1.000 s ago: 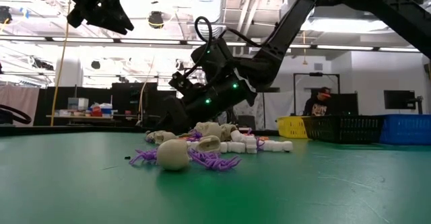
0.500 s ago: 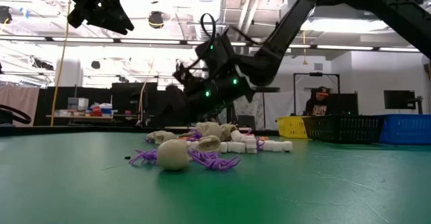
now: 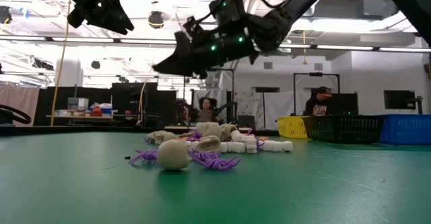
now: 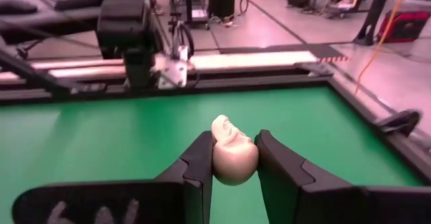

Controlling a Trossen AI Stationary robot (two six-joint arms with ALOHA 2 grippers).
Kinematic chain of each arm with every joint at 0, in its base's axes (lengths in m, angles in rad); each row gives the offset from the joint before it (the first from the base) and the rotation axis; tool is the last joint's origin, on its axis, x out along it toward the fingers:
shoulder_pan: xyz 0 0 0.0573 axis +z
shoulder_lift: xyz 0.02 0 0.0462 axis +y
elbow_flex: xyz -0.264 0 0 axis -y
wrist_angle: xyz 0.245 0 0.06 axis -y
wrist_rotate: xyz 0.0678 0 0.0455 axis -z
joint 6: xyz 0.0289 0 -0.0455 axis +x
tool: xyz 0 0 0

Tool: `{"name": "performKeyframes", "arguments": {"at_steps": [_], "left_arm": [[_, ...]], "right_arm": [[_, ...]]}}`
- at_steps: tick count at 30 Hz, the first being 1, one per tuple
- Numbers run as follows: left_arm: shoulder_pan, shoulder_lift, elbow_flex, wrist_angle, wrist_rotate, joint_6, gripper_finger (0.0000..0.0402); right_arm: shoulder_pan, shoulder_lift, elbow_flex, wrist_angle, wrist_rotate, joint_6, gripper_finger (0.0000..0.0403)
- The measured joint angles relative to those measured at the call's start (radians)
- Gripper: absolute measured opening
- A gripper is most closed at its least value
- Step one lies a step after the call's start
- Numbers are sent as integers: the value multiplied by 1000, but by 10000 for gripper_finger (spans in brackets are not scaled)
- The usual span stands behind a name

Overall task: Sort Halloween decoration
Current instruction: Put the gray skull toy into the top black basket

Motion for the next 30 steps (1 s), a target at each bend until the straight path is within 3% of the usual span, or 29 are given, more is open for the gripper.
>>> {"name": "performKeyframes", "arguments": {"at_steps": [11, 19, 25, 30], "left_arm": [[0, 0, 0, 0, 0, -1, 121], [0, 0, 0, -6, 1, -1, 121], [0, 0, 0, -6, 16, -1, 121], [0, 0, 0, -20, 17, -15, 121]], "right_arm": [[-34, -67, 0, -62, 34, 25, 111], [-37, -65, 0, -127, 289, 63, 111], [-37, -65, 0, -188, 551, 127, 111], [-42, -65, 0, -235, 622, 152, 111]]}}
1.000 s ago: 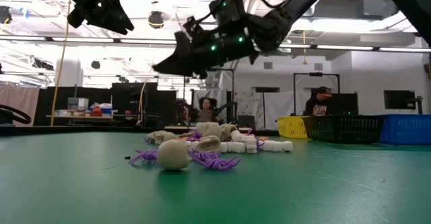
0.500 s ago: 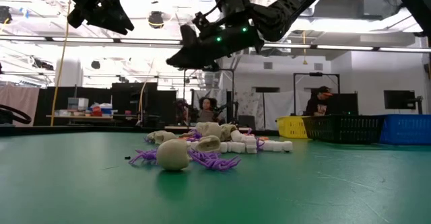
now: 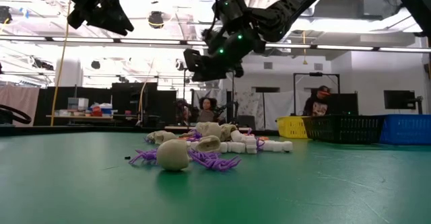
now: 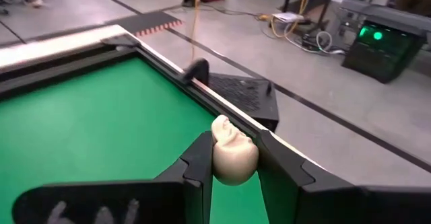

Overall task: Sort Halloween decoration
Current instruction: Put the gray skull toy into the top black basket

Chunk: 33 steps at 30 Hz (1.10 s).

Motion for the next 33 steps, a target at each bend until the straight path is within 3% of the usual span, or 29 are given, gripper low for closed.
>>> {"name": "performKeyframes", "arguments": {"at_steps": [6, 11, 24, 33], "left_arm": [[0, 0, 0, -36, 31, -33, 121], [-2, 0, 0, -38, 51, -47, 121], [-4, 0, 0, -34, 23, -54, 121], [-3, 0, 0, -21, 23, -54, 121]], "right_arm": [[-23, -17, -12, -21, 17, -2, 111], [-63, -108, -94, -4, 73, -9, 111], [-156, -457, -511, 123, 260, -7, 111], [-238, -660, -737, 124, 428, 101, 111]]}}
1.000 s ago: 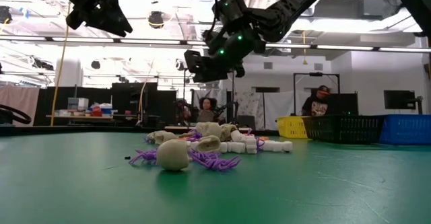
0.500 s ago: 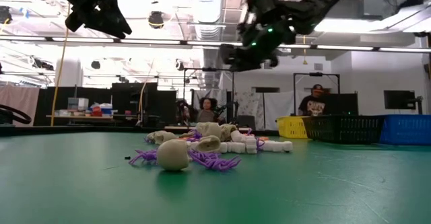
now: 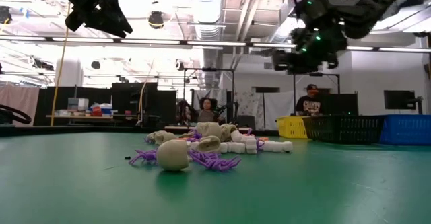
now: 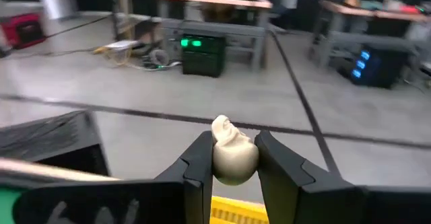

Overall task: Sort Halloween decoration
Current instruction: Put the gray skull toy into the top black basket

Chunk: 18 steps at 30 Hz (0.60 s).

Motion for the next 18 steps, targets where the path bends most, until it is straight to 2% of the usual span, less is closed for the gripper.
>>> {"name": "performKeyframes", "arguments": {"at_steps": [8, 12, 18], "left_arm": [[0, 0, 0, 0, 0, -4, 121], [2, 0, 0, 1, -4, -5, 121], [2, 0, 0, 2, -5, -7, 121]], "right_arm": [[-93, -77, -154, -83, 8, 229, 111], [-126, -74, -161, -171, -7, 321, 111], [-178, -74, -161, -259, -93, 398, 111]]}}
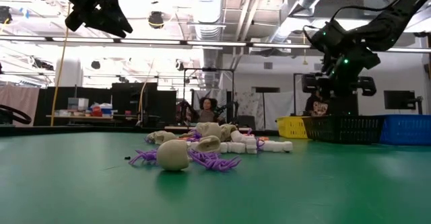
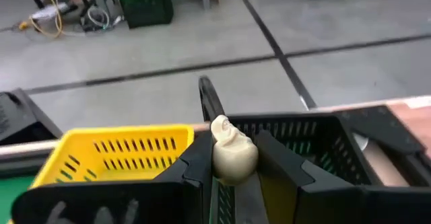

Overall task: Sort Halloween decoration
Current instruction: Put the gray skull toy into the top black basket, then adjust the yellow basket on the table

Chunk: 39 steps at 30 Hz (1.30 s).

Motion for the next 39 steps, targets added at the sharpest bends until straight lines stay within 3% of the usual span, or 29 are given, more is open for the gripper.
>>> {"name": "performKeyframes", "arguments": {"at_steps": [12, 23, 30, 39], "left_arm": [[0, 0, 0, 0, 1, -12, 121], [0, 0, 0, -1, 1, -12, 121], [0, 0, 0, -1, 1, -12, 121], [0, 0, 0, -1, -31, -11, 121]], "right_arm": [[-141, 1, 0, -98, -258, 70, 128], [-152, 1, 0, -100, -277, 67, 194], [-86, -60, 0, 41, -296, -29, 195], [90, -49, 8, 194, -404, -108, 154]]}}
